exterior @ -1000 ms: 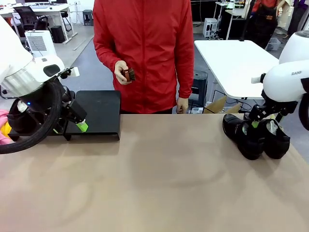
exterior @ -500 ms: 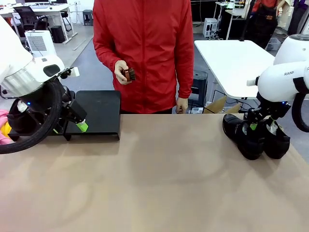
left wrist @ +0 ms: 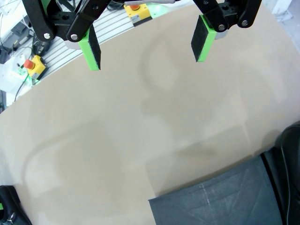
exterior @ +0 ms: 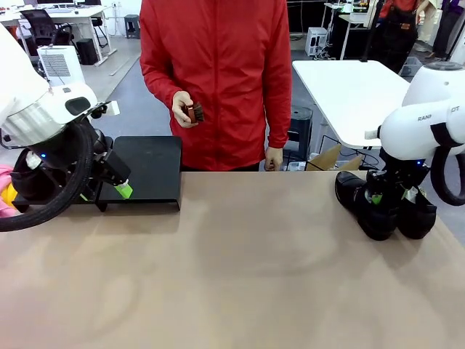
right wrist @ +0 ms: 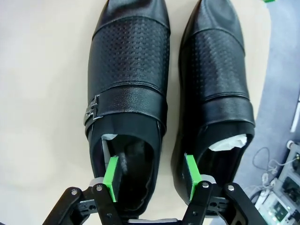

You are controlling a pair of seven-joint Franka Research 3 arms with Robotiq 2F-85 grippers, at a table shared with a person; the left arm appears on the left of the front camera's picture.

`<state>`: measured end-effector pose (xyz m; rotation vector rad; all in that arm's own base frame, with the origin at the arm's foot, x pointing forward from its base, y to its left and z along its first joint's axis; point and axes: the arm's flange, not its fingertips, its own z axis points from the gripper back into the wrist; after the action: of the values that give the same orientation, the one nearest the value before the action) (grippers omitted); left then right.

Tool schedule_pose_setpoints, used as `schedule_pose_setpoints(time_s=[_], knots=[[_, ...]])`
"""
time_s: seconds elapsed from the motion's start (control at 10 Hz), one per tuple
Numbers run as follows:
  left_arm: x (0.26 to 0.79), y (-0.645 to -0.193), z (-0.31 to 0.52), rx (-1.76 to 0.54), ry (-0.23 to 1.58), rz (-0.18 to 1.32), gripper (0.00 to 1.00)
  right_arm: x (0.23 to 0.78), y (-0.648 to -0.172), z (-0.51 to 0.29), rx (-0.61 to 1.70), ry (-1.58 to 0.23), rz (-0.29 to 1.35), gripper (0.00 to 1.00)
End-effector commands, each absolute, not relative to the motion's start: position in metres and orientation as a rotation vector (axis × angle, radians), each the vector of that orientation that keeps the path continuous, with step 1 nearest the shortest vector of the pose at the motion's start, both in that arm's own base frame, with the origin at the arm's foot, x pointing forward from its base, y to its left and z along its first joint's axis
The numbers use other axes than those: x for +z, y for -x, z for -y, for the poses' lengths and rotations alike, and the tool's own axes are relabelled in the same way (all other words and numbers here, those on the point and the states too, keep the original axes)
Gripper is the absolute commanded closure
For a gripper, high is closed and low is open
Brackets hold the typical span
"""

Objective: Organize the shoes by placing them on the stand.
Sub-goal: Pick up one Shoe and place it in the middle of the table.

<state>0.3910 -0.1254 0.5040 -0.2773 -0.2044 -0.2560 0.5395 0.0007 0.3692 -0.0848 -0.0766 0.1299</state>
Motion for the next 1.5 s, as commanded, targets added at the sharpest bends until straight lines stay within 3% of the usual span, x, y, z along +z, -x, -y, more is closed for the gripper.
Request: schedule_pose_setpoints(time_s=[0.0,0.2,0.6,1.0,1.4], knots=[[0.504,-0.389,0.124,-0.265,0.297,0.204,0.0,0.363,-0.547,-0.002,0.122,0.053,0.062,0.3],[0.504,-0.389,0.124,-0.265,0.297,0.204,0.0,0.355,-0.548,0.001,0.121,0.052,0.059,0.3],[0.504,-0.389,0.124,-0.265,0.297,0.204,0.0,0.343,-0.552,0.0,0.126,0.049,0.046,1.0],[0.504,-0.389,0.124,-0.265,0.297,0.204,0.0,0.332,-0.556,0.003,0.116,0.058,0.013,1.0],[0.504,-0.389,0.124,-0.265,0.297,0.204,0.0,0.393,-0.532,-0.006,0.029,0.072,0.078,1.0]])
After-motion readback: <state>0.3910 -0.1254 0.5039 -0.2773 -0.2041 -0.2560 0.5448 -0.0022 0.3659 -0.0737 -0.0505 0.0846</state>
